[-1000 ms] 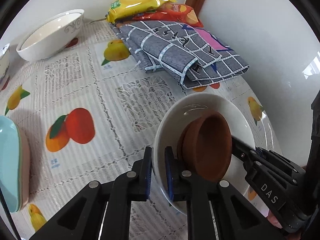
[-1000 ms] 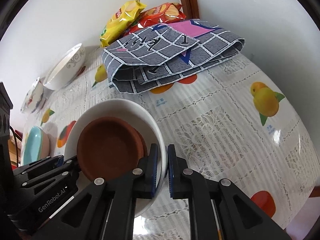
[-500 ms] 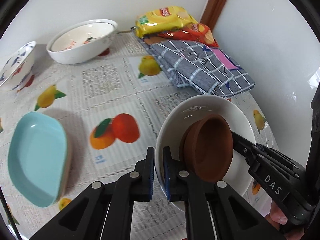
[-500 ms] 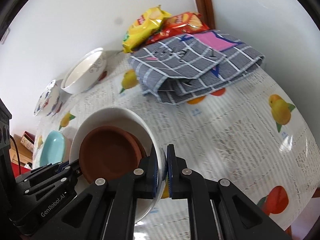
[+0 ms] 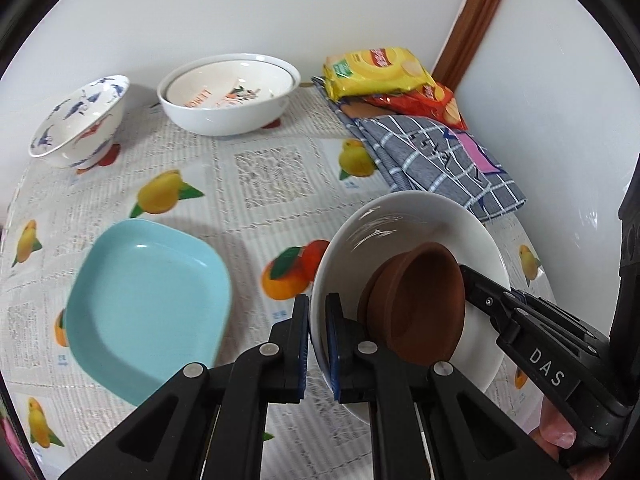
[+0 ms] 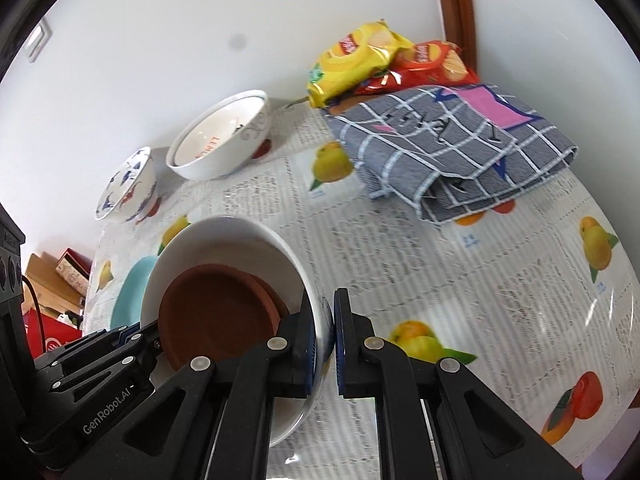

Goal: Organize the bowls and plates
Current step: 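Lift the white bowl with both brown bowls using both grippers, then carry the white bowl over the blue plate stack and lower it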

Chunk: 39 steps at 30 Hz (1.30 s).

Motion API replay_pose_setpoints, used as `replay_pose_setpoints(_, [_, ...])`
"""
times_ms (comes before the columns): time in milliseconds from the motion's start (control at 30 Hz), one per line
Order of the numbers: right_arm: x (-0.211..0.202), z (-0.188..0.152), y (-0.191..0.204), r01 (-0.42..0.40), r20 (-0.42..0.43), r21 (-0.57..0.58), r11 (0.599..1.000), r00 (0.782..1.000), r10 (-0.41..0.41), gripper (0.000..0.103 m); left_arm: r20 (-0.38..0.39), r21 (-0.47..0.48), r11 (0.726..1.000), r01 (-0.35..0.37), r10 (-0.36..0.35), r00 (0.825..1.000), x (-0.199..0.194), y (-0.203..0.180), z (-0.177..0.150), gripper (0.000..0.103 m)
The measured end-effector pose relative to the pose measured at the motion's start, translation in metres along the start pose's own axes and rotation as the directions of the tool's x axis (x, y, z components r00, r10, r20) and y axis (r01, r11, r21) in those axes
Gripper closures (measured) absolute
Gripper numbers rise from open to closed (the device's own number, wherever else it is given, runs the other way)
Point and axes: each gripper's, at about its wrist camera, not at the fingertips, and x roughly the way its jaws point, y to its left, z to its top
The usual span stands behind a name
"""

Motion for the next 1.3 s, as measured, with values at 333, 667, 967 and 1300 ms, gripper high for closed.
replay_pose_setpoints(333, [0.002,0.002,0.035,-0.022,0.005,-0.042,0.999,1.000,0.022,0.095,0.022,-0.027,0.999,-0.021,0.022,1.000,-0.016,0.028,0.001,0.095])
replay_pose_setpoints(667, [0.006,0.003,0.060,-0.048,0.000,-0.067,0.997,0.999,0.048,0.095,0.038,-0.061,0.998,-0.035,0.037,0.999,-0.026,0.053,0.002,0.095])
replay_pose_setpoints(967, [0.011,0.006,0.082,-0.067,-0.002,-0.095,0.993,0.998,0.067,0.095,0.050,-0.088,0.995,-0.048,0.053,0.997,-0.033,0.074,0.003,0.095])
replay_pose_setpoints(1300, [0.021,0.006,0.108,-0.099,-0.016,-0.118,0.988,0.995,0.098,0.095,0.055,-0.124,0.990,-0.070,0.077,0.995,-0.039,0.099,0.004,0.095])
